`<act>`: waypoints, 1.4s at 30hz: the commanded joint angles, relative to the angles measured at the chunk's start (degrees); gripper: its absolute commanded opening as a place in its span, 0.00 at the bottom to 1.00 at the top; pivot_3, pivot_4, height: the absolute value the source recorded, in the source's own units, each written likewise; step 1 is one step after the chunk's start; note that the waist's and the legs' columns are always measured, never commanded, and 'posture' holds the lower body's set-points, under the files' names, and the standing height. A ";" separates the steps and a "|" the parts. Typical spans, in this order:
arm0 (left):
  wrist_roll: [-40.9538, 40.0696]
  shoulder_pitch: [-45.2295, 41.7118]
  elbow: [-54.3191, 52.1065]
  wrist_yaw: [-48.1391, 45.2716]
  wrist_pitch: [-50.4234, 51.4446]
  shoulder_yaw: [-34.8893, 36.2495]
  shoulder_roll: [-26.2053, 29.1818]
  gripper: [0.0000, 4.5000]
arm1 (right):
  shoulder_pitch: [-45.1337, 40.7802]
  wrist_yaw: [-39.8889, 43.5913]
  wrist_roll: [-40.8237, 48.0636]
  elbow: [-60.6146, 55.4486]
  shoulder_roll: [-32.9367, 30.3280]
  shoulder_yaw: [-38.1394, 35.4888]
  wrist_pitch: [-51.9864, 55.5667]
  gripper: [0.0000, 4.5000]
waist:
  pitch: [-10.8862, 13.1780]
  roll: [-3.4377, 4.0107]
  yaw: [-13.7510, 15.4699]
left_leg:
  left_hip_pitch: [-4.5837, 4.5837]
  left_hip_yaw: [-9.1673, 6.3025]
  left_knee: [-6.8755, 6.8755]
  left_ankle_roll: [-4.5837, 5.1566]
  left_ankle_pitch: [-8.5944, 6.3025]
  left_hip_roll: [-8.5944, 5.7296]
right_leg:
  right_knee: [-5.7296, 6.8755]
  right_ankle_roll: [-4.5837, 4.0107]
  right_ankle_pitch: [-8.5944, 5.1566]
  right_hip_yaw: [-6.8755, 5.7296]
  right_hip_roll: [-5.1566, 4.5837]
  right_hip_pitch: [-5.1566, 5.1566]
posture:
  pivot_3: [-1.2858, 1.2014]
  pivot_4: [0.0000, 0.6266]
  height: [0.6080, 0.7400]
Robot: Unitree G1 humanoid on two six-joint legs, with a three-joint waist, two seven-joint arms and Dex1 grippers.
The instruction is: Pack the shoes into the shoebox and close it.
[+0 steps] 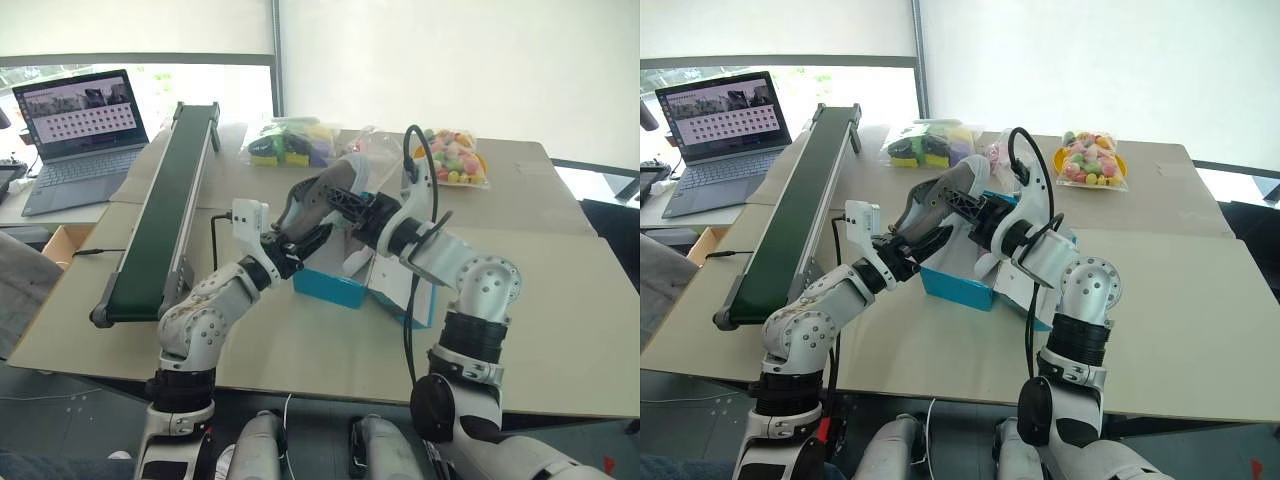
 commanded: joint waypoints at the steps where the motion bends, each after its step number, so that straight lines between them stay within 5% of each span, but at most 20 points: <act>1: 0.09 -1.38 -1.14 0.07 -1.44 0.99 0.04 0.59 | -0.62 1.67 1.71 -2.87 -1.31 2.14 -1.41 0.11 | 0.00 0.00 -0.01 | 0.00 0.00 0.00 0.00 0.00 0.00 | 0.00 0.00 0.00 0.00 0.00 0.00 | 0.52 0.24 0.82; 8: 2.00 -1.12 -1.36 -1.05 -1.76 -0.92 1.26 0.59 | -1.52 1.73 3.54 -2.37 -1.21 1.91 -3.00 0.07 | 0.00 0.00 0.00 | 0.00 -0.02 -0.01 0.00 0.00 0.00 | 0.00 -0.01 0.00 0.00 0.00 -0.01 | 0.52 0.24 0.82; 13: 2.93 -0.29 -2.48 -2.78 -2.91 -2.11 2.18 1.00 | -2.98 -1.58 2.59 0.10 -1.43 -0.47 -6.04 0.07 | 0.00 0.00 0.04 | 0.00 -0.02 -0.02 0.00 0.00 0.00 | -0.01 -0.01 0.00 0.00 0.00 -0.01 | 0.52 0.24 0.82; 23: 3.42 3.03 -4.61 -4.28 -2.02 -0.79 7.29 1.00 | -6.88 -4.84 -4.56 15.60 -10.28 2.04 -3.59 0.07 | 0.01 0.02 -0.20 | 0.00 0.02 -0.11 0.00 0.00 -0.02 | -0.07 -0.05 -0.04 0.03 -0.02 -0.05 | 0.52 0.24 0.82; 37: 4.95 5.47 -4.81 -2.97 -2.81 -0.75 5.54 1.00 | -20.84 12.22 -26.85 55.25 -11.22 17.87 -19.19 0.07 | 0.03 0.04 -0.44 | 0.03 0.06 -0.08 0.01 0.01 -0.03 | -0.02 0.00 -0.02 0.04 0.01 -0.03 | 0.52 0.24 0.82; 42: 4.98 6.16 -5.66 -2.48 -2.47 -0.62 5.55 1.00 | -24.09 13.23 -28.48 60.52 -11.81 15.09 -22.15 0.50 | 0.02 0.04 -0.34 | 0.06 0.10 -0.02 0.00 0.00 -0.03 | -0.03 -0.05 -0.02 0.05 0.00 0.04 | 0.52 0.24 0.82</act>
